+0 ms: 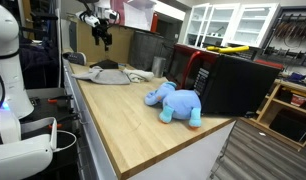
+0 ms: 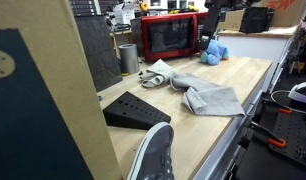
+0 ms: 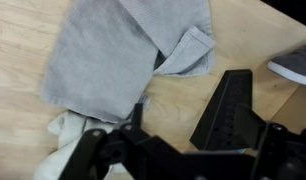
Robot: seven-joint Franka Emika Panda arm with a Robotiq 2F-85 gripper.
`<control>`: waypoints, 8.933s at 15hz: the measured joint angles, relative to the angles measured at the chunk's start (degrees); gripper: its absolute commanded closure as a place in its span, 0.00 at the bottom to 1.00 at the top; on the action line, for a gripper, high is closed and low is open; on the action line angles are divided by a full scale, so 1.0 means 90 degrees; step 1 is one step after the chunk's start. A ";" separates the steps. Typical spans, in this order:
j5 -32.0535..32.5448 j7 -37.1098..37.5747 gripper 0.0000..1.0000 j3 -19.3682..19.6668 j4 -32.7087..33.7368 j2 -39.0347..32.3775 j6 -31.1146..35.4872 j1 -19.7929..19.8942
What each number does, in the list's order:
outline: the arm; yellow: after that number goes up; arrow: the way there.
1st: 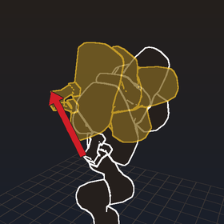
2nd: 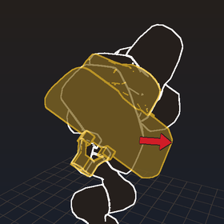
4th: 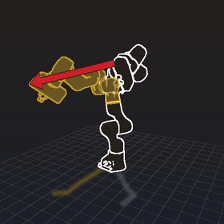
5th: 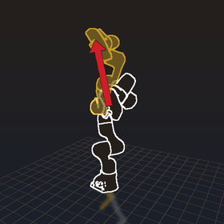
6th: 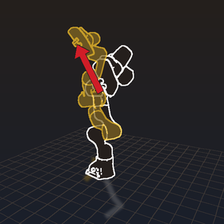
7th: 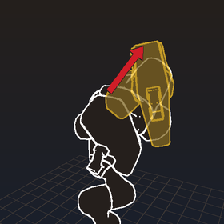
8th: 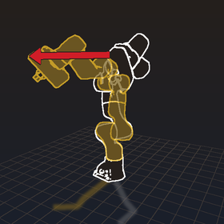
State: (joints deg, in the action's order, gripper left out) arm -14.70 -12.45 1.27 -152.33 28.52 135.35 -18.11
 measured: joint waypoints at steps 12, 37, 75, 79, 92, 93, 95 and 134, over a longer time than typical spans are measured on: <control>0.0006 0.2348 0.00 -0.0870 0.1042 -0.2057 0.0002 0.0580; -0.0176 0.3951 0.73 -0.1130 0.1019 -0.2892 -0.0419 0.0971; 0.0032 0.2056 0.99 -0.0813 0.1008 -0.1650 -0.0460 0.1088; -0.0180 0.1451 0.99 -0.0844 0.0965 -0.1360 -0.0489 0.0892; -0.0745 -0.0735 0.34 -0.0846 0.0800 -0.1004 -0.0952 -0.0002; -0.0759 -0.0737 0.26 -0.0752 0.0827 -0.1003 -0.0952 0.0060; -0.0763 -0.0705 0.12 -0.0533 0.0902 -0.1008 -0.0953 0.0262; 0.2240 0.2973 0.97 -0.0769 0.2121 -0.4529 0.3434 0.0472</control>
State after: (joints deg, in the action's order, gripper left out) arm 5.46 14.32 -5.65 -133.25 -12.24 166.26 -13.86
